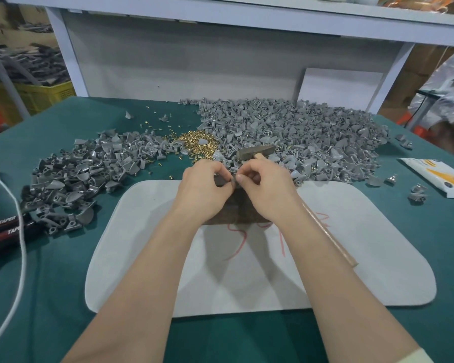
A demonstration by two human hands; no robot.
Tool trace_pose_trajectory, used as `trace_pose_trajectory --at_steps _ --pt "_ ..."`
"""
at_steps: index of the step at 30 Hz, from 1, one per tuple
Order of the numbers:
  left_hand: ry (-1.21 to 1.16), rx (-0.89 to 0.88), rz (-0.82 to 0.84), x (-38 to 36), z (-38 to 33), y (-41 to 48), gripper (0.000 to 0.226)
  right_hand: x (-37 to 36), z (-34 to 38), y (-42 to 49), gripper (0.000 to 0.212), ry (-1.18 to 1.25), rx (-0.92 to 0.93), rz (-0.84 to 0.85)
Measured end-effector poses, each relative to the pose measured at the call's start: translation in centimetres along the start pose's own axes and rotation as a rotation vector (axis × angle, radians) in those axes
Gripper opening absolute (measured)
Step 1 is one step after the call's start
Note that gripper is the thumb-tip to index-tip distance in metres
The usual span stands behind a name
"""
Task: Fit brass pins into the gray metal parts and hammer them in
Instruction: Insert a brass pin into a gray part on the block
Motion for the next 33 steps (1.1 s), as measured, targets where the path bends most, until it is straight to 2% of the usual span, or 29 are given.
trace_pose_trajectory --at_steps 9,22,27,33 --pt "-0.001 0.012 0.005 -0.1 0.2 0.0 0.010 0.0 -0.3 0.0 0.013 0.013 -0.023 0.007" --pt "0.010 0.012 0.017 0.0 0.0 -0.2 0.012 -0.1 -0.3 -0.1 0.008 -0.004 -0.026 0.044" --pt "-0.001 0.010 0.016 0.0 -0.1 -0.1 0.016 0.4 -0.8 0.4 0.024 0.049 -0.100 0.107" --pt "-0.002 0.006 0.013 0.0 -0.1 -0.1 0.014 0.9 0.1 -0.2 0.012 0.029 0.000 0.039"
Point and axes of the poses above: each hand's wrist, its own y-axis towards the middle knuckle, its own x-axis out of the back of the hand, z = x × y, the point moved 8 cm from there along y, towards the middle knuckle, and after that the axes turned 15 degrees about -x, right-handed, at the moved point
